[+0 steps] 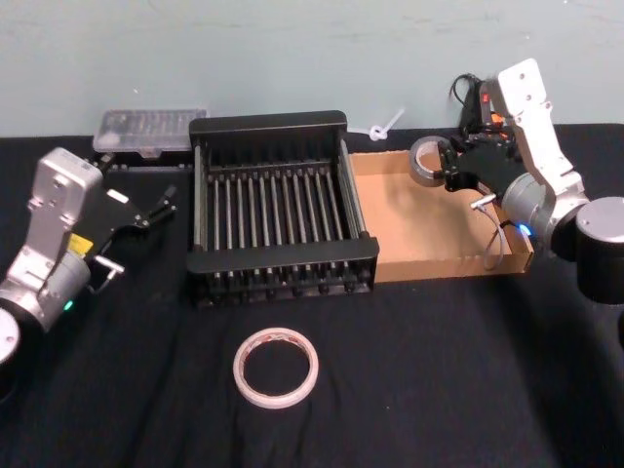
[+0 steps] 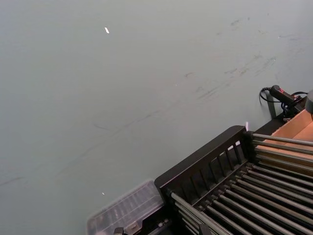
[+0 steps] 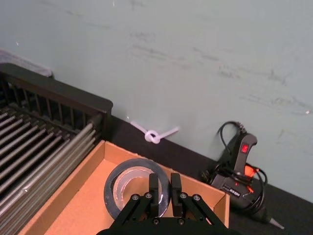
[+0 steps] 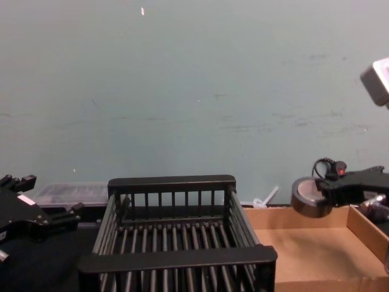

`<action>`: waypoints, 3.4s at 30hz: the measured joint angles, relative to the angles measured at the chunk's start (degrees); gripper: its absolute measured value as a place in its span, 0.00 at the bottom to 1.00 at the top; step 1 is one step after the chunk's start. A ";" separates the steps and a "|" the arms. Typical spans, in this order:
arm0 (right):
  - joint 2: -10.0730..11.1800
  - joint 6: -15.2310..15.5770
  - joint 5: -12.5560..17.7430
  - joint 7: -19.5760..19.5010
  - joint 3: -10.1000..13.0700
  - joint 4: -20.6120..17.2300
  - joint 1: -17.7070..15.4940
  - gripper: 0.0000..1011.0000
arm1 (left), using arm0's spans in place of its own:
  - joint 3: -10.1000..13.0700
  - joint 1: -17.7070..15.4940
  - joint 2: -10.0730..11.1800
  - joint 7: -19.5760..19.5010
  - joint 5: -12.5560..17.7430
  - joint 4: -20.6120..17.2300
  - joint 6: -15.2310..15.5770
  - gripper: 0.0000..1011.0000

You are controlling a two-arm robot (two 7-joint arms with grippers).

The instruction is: Pick up the white tape and place it into the black box , Pick up the silver tape and place it into the brown box.

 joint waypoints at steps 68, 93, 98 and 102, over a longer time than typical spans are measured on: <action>-0.91 -0.57 -1.11 1.06 0.71 1.53 0.16 0.99 | 0.00 0.00 0.00 0.00 0.00 0.00 0.00 0.99; 7.91 -0.42 5.65 9.60 2.94 -18.03 -13.88 0.99 | 0.00 0.00 0.00 0.00 0.00 0.00 0.00 0.99; 10.32 -1.50 7.04 11.49 2.94 -20.40 -16.41 0.99 | 0.00 0.00 0.00 0.00 0.00 0.00 0.00 0.99; 12.86 -2.87 8.52 13.88 2.61 -22.37 -18.98 0.99 | 0.00 0.00 0.00 0.00 0.00 0.00 0.00 0.99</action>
